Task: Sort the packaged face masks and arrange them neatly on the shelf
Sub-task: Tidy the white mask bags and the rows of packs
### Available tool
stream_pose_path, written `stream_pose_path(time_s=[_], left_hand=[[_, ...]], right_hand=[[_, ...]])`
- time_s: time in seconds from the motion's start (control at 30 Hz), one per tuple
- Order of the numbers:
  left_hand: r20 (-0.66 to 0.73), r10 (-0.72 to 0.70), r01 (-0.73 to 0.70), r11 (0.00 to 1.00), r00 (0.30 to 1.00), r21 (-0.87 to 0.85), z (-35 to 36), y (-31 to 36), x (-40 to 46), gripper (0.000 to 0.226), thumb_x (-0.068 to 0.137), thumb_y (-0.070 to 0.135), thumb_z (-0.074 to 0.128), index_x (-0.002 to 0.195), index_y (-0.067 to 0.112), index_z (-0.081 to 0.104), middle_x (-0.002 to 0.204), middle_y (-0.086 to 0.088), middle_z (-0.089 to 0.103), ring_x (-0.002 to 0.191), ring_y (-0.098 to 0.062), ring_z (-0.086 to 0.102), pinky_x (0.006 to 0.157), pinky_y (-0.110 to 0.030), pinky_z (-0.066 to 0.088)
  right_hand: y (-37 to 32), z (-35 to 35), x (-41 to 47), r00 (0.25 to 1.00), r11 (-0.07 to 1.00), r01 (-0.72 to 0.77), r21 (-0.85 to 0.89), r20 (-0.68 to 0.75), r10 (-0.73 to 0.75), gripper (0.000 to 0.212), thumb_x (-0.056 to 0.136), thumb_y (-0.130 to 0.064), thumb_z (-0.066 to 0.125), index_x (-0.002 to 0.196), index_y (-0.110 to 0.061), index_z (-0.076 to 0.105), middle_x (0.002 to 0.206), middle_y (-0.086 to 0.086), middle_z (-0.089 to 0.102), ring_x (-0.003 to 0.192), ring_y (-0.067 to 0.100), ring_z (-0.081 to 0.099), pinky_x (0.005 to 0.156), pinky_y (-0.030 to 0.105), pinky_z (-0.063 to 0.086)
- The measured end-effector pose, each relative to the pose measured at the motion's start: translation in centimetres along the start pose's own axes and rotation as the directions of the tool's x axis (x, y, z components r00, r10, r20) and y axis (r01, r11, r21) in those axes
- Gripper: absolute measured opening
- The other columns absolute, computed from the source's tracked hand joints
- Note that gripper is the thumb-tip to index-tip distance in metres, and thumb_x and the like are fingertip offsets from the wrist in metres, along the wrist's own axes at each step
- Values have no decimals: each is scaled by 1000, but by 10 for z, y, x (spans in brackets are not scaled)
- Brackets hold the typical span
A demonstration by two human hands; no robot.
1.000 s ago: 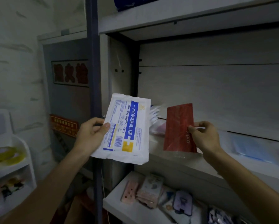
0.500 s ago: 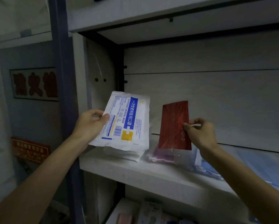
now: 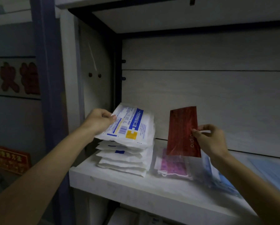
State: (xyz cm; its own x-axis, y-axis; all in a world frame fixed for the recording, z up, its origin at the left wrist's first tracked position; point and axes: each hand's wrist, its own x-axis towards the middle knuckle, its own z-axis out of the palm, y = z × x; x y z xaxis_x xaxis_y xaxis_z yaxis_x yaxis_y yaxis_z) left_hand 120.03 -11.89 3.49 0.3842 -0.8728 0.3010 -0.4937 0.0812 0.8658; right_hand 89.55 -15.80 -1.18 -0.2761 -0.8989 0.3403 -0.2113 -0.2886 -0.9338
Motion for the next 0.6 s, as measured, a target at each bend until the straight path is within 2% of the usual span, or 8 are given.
stream_pose_path(time_s=[0.2, 0.33, 0.43, 0.5, 0.6], left_hand=[[100, 41, -51, 994, 994, 96, 5, -9, 15, 10, 91, 26, 64, 87, 18, 65, 79, 5, 61, 71, -6, 55, 60, -22, 40], [133, 46, -71, 979, 990, 189, 6, -14, 24, 12, 90, 33, 64, 84, 23, 68, 89, 4, 66, 89, -14, 60, 83, -30, 44], [153, 59, -101, 953, 986, 286, 5, -14, 27, 14, 90, 35, 63, 81, 25, 67, 89, 4, 67, 93, -17, 59, 93, -34, 46], [162, 60, -108, 947, 985, 304, 3, -14, 28, 15, 90, 36, 62, 81, 25, 67, 91, 3, 67, 91, -16, 59, 90, -33, 46], [198, 44, -105, 945, 979, 311, 1, -14, 27, 19, 91, 36, 60, 92, 19, 70, 89, 2, 67, 80, -11, 57, 81, -32, 45]], right_hand=[[-7, 9, -4, 998, 999, 21, -30, -50, -23, 10, 90, -15, 67, 87, -12, 58, 83, 15, 70, 80, 33, 70, 77, 49, 59], [-12, 15, -8, 997, 999, 20, -31, -69, -22, 10, 90, -16, 67, 91, -10, 60, 84, 16, 70, 78, 32, 70, 76, 47, 59], [-15, 18, -14, 996, 999, 20, -29, -91, -23, 9, 90, -14, 67, 88, -11, 59, 85, 18, 70, 74, 30, 69, 74, 46, 60], [-15, 19, -17, 994, 999, 19, -37, -105, -23, 9, 90, -14, 67, 90, -8, 60, 85, 19, 70, 76, 33, 70, 75, 47, 59], [-17, 19, -22, 995, 999, 13, -33, -100, -16, 14, 91, -14, 66, 97, -4, 61, 84, 17, 70, 79, 33, 71, 76, 49, 59]])
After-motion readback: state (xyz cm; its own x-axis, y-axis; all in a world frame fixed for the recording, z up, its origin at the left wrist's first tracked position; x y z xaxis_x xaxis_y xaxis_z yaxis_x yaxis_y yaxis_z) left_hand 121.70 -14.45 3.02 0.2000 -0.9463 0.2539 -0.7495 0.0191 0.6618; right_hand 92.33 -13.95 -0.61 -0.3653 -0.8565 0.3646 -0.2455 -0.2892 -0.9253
